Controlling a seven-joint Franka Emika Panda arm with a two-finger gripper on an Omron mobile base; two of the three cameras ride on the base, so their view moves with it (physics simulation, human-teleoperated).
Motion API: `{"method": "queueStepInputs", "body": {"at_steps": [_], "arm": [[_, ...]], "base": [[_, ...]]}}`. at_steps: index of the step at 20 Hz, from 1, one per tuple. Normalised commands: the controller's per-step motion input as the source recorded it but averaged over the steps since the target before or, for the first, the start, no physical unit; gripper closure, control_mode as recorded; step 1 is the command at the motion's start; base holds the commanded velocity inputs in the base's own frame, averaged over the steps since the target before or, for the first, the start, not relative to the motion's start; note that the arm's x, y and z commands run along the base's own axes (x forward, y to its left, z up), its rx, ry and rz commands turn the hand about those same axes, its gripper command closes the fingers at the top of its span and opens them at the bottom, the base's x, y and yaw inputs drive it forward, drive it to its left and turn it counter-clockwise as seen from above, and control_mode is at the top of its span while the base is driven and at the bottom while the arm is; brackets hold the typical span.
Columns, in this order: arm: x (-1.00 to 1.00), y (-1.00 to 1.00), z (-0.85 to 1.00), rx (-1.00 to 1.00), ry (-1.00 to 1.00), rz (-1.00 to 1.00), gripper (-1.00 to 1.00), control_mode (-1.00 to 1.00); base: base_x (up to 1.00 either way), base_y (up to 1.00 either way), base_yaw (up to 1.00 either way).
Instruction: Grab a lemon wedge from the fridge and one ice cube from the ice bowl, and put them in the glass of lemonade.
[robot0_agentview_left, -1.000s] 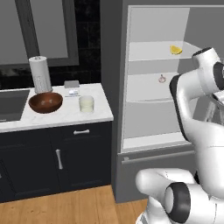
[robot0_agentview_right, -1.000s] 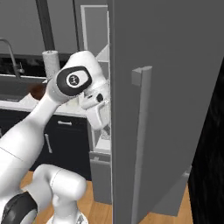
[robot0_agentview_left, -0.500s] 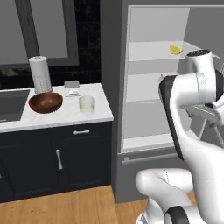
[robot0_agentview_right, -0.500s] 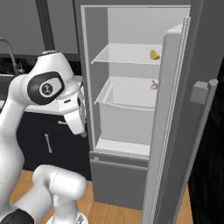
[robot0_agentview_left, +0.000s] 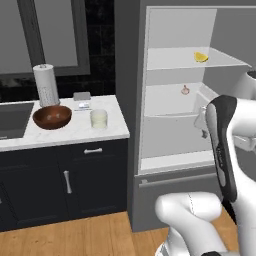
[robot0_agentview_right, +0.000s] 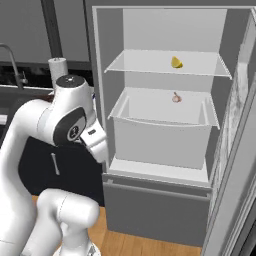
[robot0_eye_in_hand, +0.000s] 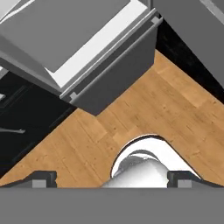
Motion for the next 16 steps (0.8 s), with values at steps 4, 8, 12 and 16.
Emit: {"method": "queueStepInputs", "body": {"at_steps": [4, 8, 12, 16], "arm": [[0.29, -0.03, 0.00, -0.02, -0.17, 0.09, -1.00, -1.00], [0.23, 0.00, 0.00, -0.02, 0.01, 0.00, -1.00, -1.00], [0.09, 0.15, 0.00, -0.01, 0.00, -0.01, -1.00, -1.00], [0.18, 0.14, 0.00, -0.09, -0.08, 0.00, -1.00, -1.00]], "base": [[0.00, 0.00, 0.00], [0.00, 0.00, 0.00], [0.00, 0.00, 0.00], [0.00, 0.00, 0.00]]}}
